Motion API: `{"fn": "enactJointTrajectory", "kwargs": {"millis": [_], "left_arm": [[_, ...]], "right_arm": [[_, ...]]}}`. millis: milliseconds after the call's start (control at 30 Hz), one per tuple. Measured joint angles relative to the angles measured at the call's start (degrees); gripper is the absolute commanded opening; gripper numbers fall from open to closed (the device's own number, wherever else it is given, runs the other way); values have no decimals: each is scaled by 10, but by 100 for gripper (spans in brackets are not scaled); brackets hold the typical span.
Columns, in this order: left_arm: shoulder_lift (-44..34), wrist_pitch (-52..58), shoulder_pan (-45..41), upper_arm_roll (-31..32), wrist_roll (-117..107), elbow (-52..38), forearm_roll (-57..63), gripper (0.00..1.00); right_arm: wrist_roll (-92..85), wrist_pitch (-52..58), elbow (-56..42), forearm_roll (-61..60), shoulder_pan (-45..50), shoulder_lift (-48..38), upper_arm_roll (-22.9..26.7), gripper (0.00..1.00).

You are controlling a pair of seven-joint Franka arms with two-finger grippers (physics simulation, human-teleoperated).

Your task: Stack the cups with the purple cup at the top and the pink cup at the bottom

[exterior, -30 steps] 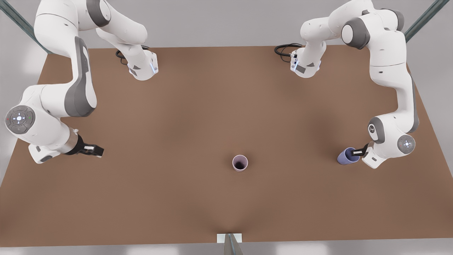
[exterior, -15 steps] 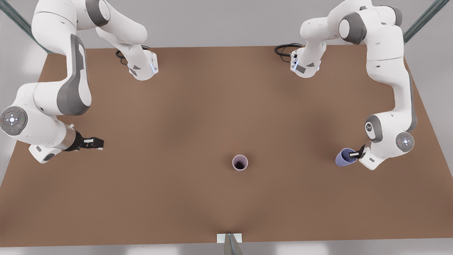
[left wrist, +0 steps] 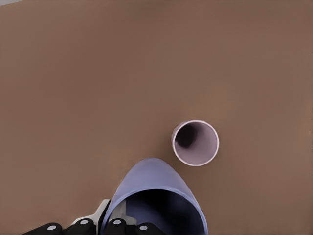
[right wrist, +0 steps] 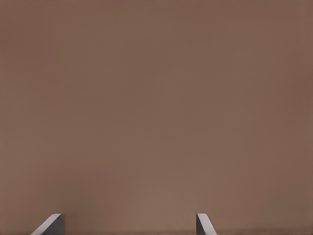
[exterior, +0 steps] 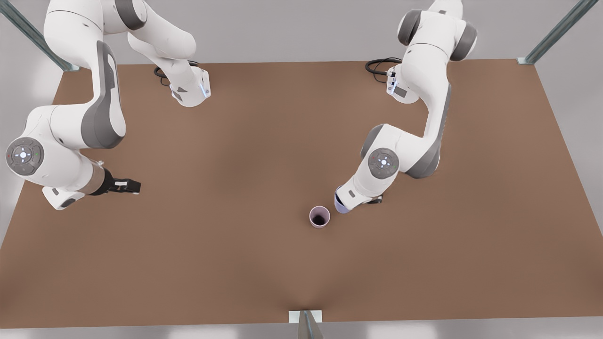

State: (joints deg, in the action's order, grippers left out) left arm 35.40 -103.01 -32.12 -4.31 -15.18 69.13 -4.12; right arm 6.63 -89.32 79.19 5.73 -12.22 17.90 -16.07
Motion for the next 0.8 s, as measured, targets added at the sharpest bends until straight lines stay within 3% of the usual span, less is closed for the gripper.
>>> {"fn": "enactJointTrajectory", "kwargs": {"millis": [167,800], "left_arm": [[53,11,-13,0,-75,-65,-28,21],[86,-27,-26,0,-230,-66,-58,21]], "right_arm": [[8,0,-1,0,0,2,0,100],[23,5,0,0,-3,3,1,100]]}}
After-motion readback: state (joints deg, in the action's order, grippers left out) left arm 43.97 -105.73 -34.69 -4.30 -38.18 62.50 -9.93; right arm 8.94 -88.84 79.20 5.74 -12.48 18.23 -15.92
